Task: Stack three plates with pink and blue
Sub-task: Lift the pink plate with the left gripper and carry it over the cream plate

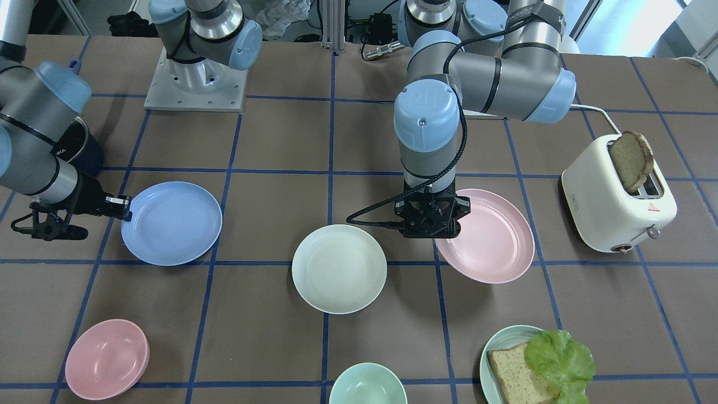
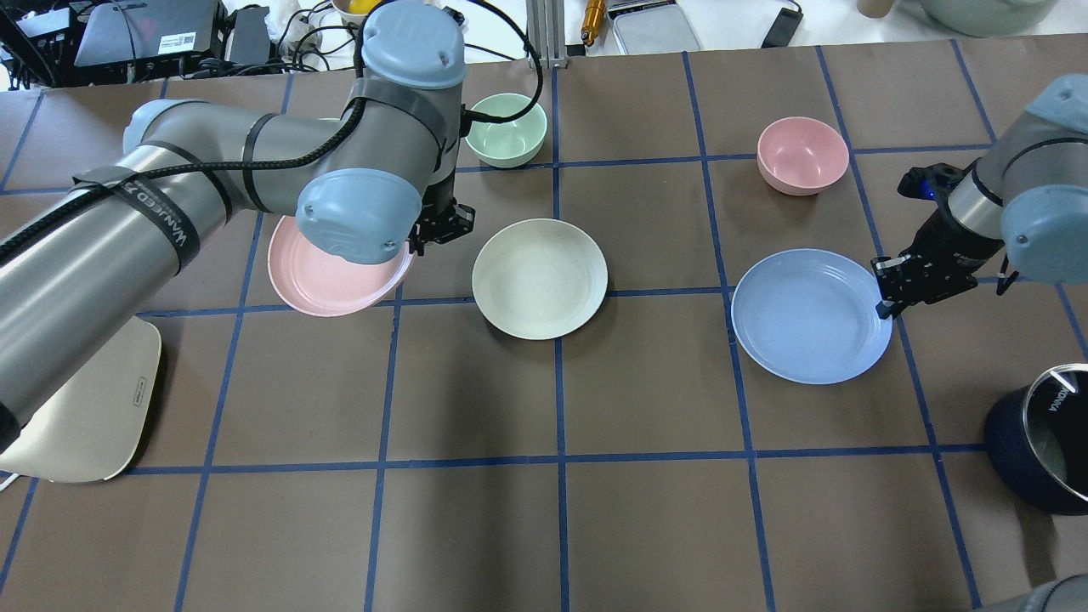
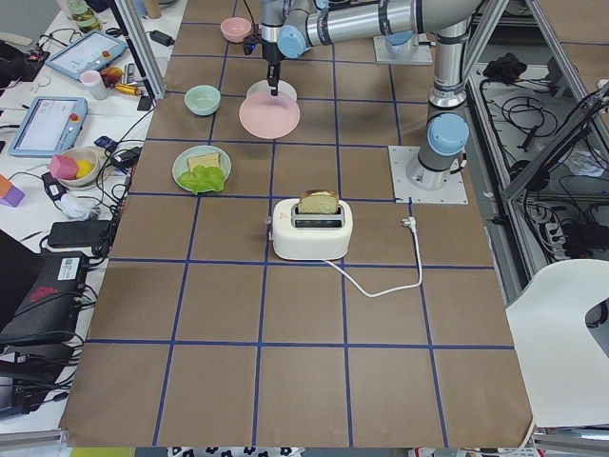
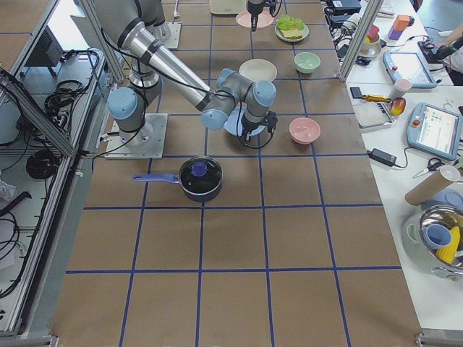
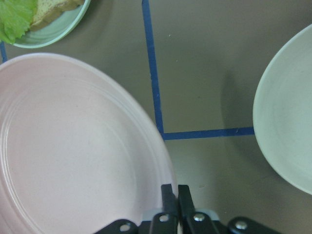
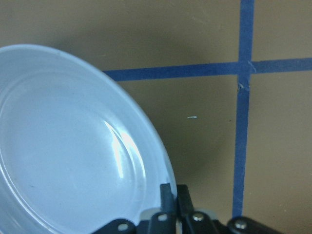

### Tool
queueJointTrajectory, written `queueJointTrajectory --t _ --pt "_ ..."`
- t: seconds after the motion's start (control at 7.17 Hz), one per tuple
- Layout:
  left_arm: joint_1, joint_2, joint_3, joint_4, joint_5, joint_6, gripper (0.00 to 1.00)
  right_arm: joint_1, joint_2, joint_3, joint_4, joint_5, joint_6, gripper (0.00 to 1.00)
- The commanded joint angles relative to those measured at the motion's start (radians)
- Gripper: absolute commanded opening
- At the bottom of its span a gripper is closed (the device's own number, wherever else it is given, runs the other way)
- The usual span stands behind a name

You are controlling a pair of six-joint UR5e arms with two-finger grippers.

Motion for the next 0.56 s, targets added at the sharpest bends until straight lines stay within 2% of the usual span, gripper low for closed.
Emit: queueJointTrajectory --t 0.0,0.28,0.42 --pt "-0.065 -0.051 0.073 -0.007 -0.050 -0.095 0.00 0.003 -0.001 -0.040 0.043 -0.001 0.003 0.00" --pt "-0.111 -0.137 0.196 -0.011 -0.123 -0.139 0.00 0.004 0.001 -0.048 0.048 -0.001 0.013 0.00" --pt "-0.139 -0.183 0.268 -0.051 -0.122 -0.140 0.00 0.004 0.002 -0.053 0.050 -0.002 0.013 0.00"
